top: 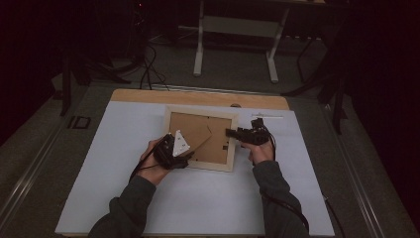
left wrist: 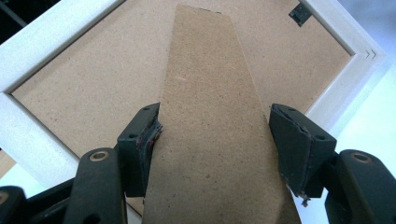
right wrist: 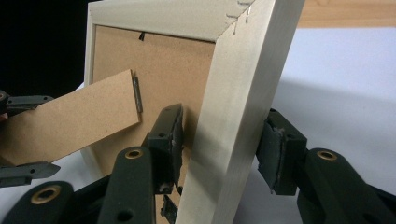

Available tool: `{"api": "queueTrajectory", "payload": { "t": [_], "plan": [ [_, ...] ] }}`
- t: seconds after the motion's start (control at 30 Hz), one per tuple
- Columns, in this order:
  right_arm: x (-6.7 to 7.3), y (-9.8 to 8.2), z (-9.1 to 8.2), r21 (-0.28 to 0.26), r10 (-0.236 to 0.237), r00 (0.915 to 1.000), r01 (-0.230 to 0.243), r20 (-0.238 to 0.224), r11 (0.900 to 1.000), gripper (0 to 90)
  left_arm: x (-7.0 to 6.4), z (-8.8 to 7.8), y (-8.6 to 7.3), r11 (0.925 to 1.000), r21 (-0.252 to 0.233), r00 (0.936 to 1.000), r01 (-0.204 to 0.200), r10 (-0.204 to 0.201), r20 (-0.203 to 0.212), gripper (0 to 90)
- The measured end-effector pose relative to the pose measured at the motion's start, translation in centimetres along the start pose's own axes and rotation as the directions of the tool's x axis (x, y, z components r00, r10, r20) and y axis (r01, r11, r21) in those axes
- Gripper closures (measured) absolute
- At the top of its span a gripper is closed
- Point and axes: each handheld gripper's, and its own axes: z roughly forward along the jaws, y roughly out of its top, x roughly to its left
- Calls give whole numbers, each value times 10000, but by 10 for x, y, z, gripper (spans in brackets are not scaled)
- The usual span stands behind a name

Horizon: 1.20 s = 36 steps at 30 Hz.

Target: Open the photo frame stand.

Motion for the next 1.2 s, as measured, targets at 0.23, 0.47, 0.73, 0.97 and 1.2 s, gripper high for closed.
{"api": "queueTrajectory", "payload": {
  "t": [0.23, 0.47, 0.73, 0.97, 1.2],
  "plan": [
    [2, 3, -6, -169, -46, 9993, 52, 358, 9998, 599, -1, 1, 0, 9999, -106, 9998, 58, -60, -176, 385],
    [3, 3, -7, -316, -149, 9992, 160, 361, 9994, 603, -2, 0, 0, 9998, -173, 9997, -16, 12, -236, 385],
    [3, 2, -9, -529, -224, 9990, 244, 376, 9983, 606, 4, 0, 0, 9976, -351, 9979, 592, -583, 263, 393],
    [8, 3, -10, -681, -554, 9976, 581, 409, 9960, 610, 16, 1, -3, 9778, -412, 9661, 2057, -1962, 1678, 433],
    [11, 3, -12, -800, -786, 9957, 823, 481, 9934, 612, 20, 6, -7, 9646, 57, 9351, 2636, -2569, 2440, 462]
  ]
}}
